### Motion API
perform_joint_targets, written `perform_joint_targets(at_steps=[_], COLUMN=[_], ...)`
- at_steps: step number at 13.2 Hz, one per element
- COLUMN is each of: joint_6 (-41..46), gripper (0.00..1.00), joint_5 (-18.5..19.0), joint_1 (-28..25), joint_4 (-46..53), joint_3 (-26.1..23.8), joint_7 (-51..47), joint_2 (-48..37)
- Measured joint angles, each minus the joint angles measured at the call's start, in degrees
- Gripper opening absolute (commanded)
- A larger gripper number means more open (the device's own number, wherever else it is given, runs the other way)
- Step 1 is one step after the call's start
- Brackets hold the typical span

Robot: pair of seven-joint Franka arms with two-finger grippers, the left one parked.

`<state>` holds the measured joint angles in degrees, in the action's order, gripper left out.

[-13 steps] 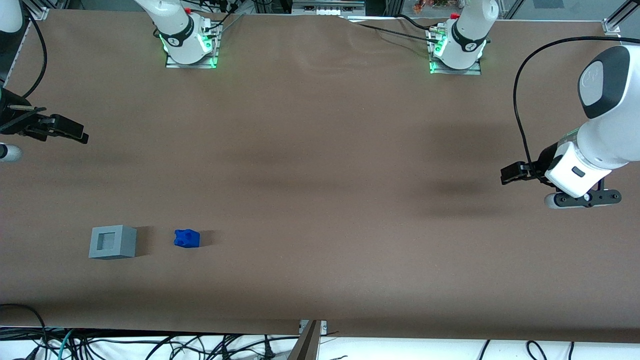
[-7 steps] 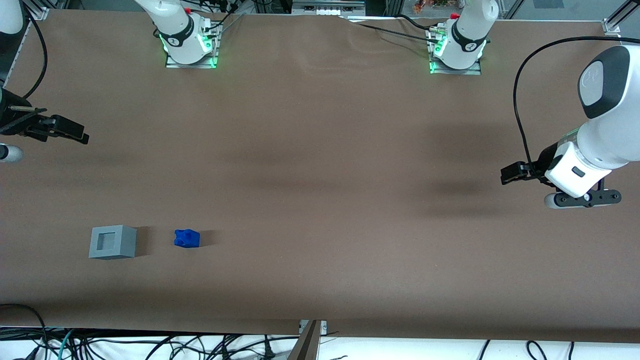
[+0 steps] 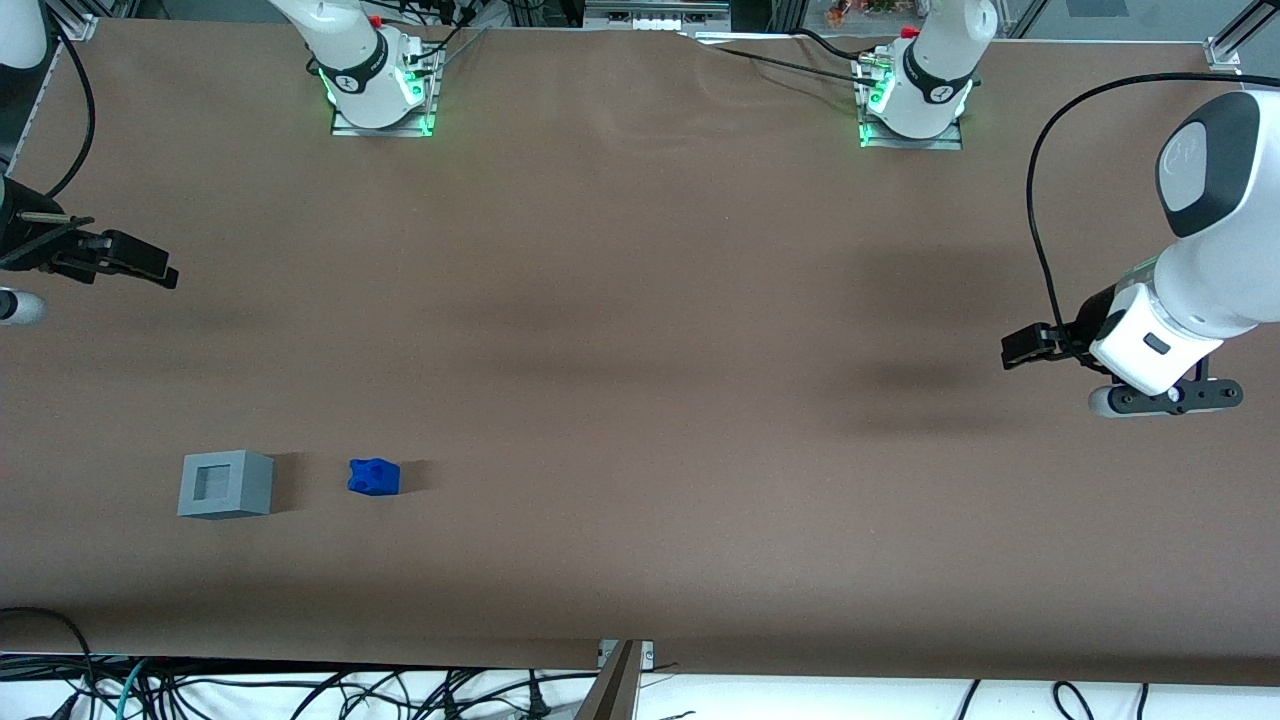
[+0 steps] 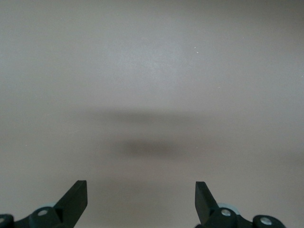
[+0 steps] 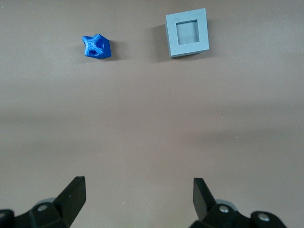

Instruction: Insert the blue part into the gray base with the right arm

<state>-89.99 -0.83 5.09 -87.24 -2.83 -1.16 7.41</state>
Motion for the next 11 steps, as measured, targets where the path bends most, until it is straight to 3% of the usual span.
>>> perform_joint_targets(at_steps=[11], joint_6=[0.0], gripper=[1.00], joint_5=[0.0], joint_1=[-0.2], joint_4=[0.1], joint_3=[-0.1], joint_7=[0.0], joint_2=[0.9])
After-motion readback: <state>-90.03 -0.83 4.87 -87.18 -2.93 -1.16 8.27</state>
